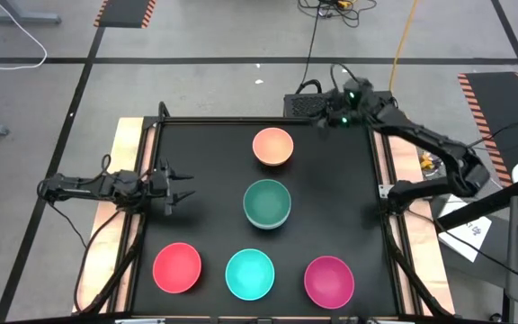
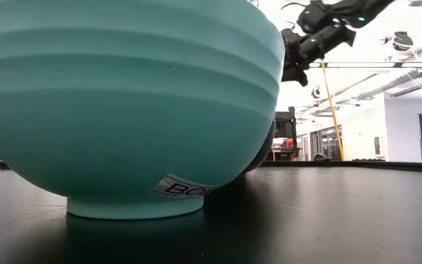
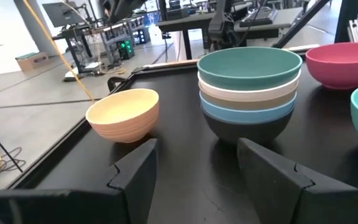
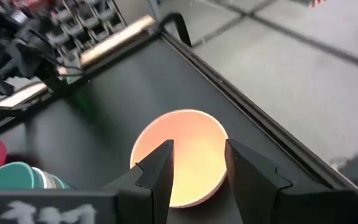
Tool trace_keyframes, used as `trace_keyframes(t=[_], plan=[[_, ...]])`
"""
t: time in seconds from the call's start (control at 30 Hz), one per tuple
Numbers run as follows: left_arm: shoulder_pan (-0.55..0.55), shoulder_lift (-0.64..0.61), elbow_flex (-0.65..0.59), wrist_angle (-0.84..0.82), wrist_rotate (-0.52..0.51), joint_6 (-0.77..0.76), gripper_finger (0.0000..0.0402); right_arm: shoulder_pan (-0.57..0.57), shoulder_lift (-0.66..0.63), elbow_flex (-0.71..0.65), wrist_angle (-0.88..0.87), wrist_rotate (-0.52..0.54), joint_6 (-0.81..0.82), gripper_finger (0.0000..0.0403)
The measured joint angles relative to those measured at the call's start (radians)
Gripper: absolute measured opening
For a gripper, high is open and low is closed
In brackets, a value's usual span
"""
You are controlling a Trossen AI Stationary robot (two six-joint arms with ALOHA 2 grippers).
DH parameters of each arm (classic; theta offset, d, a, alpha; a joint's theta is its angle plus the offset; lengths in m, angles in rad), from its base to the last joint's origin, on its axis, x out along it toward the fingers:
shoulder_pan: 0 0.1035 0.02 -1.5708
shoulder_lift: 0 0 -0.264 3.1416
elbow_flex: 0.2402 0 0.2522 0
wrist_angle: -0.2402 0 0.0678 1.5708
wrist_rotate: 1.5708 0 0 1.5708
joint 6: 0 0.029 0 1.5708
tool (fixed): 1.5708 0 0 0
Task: Nest bowls inside each other
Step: Stack the orange bowl on the green bowl
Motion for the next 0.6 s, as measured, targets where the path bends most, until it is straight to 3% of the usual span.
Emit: trace_keyframes(t=[0.33,0.6], plan=[[0.0,0.0,0.0,0.011,0.041,-0.082,0.0225,-0.014,0.273,0.361,-0.454,0.114,-0.094,0.0137],[0.0,0.0,0.02,0.044,0.038,-0.112,0.0225,-0.02,0.388,0.456,-0.551,0.078,-0.172,0.0139]])
